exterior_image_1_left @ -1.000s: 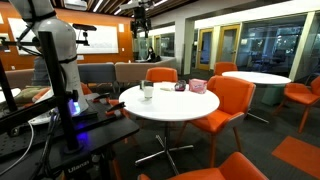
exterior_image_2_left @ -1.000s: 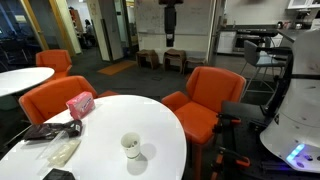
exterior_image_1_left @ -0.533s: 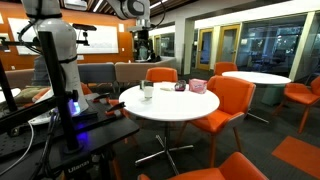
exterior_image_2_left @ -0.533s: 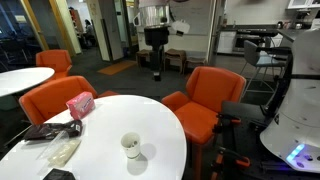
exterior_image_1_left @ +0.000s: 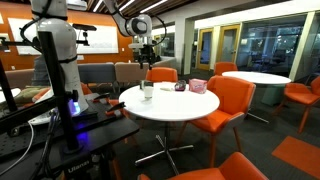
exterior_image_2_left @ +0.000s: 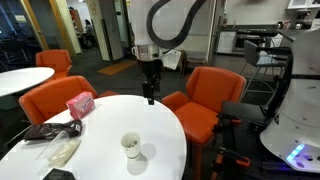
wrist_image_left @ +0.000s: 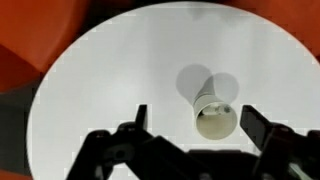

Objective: Put the marker on the table

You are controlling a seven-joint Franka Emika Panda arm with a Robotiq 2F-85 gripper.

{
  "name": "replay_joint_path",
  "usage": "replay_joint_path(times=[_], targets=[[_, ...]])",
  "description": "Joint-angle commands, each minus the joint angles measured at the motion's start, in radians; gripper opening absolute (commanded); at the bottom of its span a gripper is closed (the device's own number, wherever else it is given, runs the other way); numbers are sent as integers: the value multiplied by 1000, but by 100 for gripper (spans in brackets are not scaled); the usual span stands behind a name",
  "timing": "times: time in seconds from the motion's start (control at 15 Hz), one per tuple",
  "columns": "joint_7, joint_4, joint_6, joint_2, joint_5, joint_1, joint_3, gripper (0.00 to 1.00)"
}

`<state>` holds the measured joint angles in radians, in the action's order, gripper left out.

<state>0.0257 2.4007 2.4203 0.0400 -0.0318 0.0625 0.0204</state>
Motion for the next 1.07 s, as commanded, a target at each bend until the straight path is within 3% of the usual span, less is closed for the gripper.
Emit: replay_joint_path(times=[0.0,0.67,1.0], targets=[[-80,-28,56,92,-8,-1,9,100],[-153,-209,106,363,1,67,38,100],[-132,-231,95,390,6,76,44,100]])
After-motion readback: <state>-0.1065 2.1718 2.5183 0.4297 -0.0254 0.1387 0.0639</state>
